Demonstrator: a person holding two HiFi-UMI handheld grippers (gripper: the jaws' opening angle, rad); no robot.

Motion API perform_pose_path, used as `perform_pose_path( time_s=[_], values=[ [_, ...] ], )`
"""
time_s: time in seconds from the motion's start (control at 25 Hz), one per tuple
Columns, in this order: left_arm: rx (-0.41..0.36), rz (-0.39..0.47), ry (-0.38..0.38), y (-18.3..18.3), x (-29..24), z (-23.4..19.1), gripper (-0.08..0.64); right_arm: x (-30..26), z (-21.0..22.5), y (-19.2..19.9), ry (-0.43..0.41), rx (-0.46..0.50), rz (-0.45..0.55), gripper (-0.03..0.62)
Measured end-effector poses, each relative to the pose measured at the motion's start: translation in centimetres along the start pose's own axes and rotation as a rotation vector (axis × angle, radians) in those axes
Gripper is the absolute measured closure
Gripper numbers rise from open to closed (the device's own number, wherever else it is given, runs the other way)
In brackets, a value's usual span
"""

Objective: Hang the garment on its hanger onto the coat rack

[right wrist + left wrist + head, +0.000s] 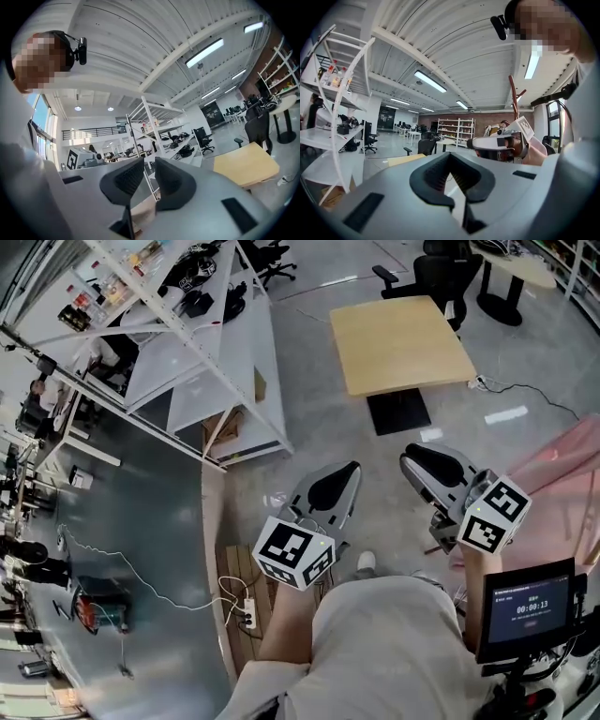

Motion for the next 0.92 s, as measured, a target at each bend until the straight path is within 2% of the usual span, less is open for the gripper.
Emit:
perform_pose_path(
  time_s=[0.28, 0.48, 0.76, 0.92],
  values=[
    [-0.036, -0.021, 0.027, 0.0, -1.6, 0.3, 0.555, 0.2, 0.7, 0.0, 0.04, -0.01, -0.011, 0.506],
    [0.001, -0.024, 0.088, 0.2, -3.4, 1.5, 0.555, 2.3, 1.5, -0.1, 0.086, -0.011, -0.007, 0.506],
    [-0.014, -0.059, 0.119, 1.0, -6.0, 4.5, 0.555, 6.1, 3.1, -0.6, 0.142, -0.001, -0.01, 0.506],
    [-0.016, -0.065, 0.126, 1.3, -6.9, 4.8, 0.555, 6.6, 3.8, -0.4, 0.149, -0.002, -0.009, 0.506]
  ],
)
Point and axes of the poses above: the fingertips, and each gripper's own axes: x backward along the fingers, z to its right, y out of its underside, the point moved 8 cm from there along x, backward along the fingers, and after that the axes turned 11 degrees about x, right-handed, at the moved point
